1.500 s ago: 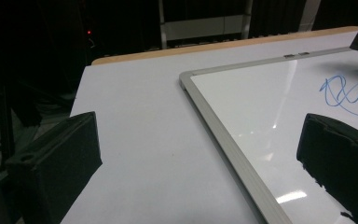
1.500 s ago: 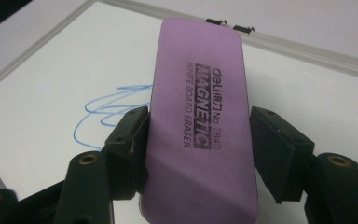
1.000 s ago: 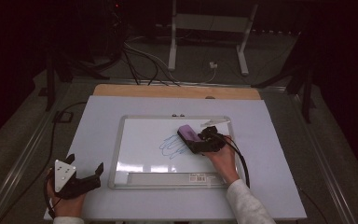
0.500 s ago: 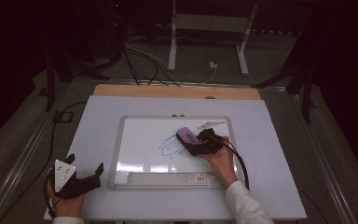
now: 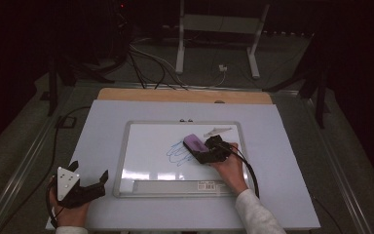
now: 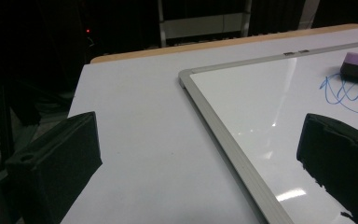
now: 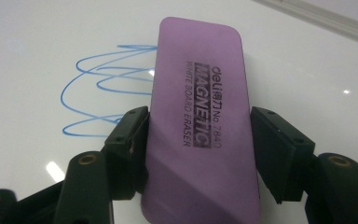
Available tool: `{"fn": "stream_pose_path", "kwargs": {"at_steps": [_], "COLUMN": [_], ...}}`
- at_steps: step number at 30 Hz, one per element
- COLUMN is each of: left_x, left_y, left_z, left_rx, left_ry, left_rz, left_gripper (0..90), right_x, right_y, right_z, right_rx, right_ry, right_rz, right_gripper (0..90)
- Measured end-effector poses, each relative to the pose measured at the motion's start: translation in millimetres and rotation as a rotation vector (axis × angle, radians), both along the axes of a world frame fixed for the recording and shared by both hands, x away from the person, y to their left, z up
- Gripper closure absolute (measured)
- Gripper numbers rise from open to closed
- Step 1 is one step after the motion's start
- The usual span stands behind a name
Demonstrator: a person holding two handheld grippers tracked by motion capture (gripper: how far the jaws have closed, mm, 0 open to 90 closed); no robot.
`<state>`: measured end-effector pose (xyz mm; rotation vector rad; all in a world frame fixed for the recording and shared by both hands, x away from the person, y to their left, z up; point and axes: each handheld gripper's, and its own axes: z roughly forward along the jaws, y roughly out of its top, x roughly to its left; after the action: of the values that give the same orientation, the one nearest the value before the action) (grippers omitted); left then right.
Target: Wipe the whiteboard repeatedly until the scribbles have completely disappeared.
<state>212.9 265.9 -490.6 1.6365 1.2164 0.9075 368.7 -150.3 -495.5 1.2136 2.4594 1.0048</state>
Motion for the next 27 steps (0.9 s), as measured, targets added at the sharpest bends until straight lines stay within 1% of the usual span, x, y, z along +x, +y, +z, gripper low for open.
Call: {"fn": "stream_pose_path", "kwargs": {"at_steps": [4, 6, 7, 8, 9, 11, 12, 14, 16, 19, 25, 27], "left_x": [0.0, -0.4, -0.4, -0.1, 0.0, -0.1, -0.2, -0.2, -0.4, -0.6, -0.5, -0.7], "left_y": [0.0, -0.3, -0.3, -0.4, -0.5, -0.5, -0.5, -0.2, 0.0, 0.3, -0.1, 0.0], "left_z": [-0.2, 0.0, 0.0, -0.2, -0.5, -0.6, -0.4, -0.2, -0.3, -0.1, -0.3, -0.1], "left_rx": [-0.001, 0.002, 0.003, 0.001, 0.002, 0.003, 0.002, 0.001, 0.002, 0.001, 0.002, 0.003], "left_ry": [0.001, 0.001, 0.000, 0.001, 0.002, 0.002, 0.001, 0.000, 0.001, 0.001, 0.001, 0.001], "left_rz": [0.003, 0.005, 0.004, 0.004, 0.004, 0.004, 0.004, 0.004, 0.004, 0.003, 0.002, 0.003], "left_gripper": [0.5, 0.4, 0.4, 0.4, 0.4, 0.4, 0.4, 0.4, 0.5, 0.4, 0.4, 0.5], "right_x": [0.6, 1.0, 1.2, 0.9, 0.5, 1.3, 2.1, 3.7, 6.1, 8.5, 8.1, 8.9], "right_y": [0.4, 1.2, 2.0, 3.2, 4.0, 4.7, 5.3, 7.3, 9.5, 11.7, 13.8, 13.1], "right_z": [-0.2, -2.1, -3.2, -3.6, -3.5, -1.7, -0.5, 1.7, 2.4, 0.1, -1.9, -1.8], "right_rx": [-0.003, -0.004, -0.014, -0.026, -0.035, -0.020, -0.009, -0.009, -0.010, -0.015, -0.014, -0.018], "right_ry": [0.015, 0.041, 0.044, 0.042, 0.027, 0.013, 0.012, -0.004, -0.006, 0.008, 0.005, 0.004], "right_rz": [0.009, 0.028, 0.040, 0.044, 0.044, 0.037, 0.033, 0.028, 0.028, 0.040, 0.030, 0.018], "right_gripper": [38.7, 33.9, 31.1, 28.9, 27.4, 26.6, 26.6, 28.2, 33.8, 39.5, 41.0, 41.0]}}
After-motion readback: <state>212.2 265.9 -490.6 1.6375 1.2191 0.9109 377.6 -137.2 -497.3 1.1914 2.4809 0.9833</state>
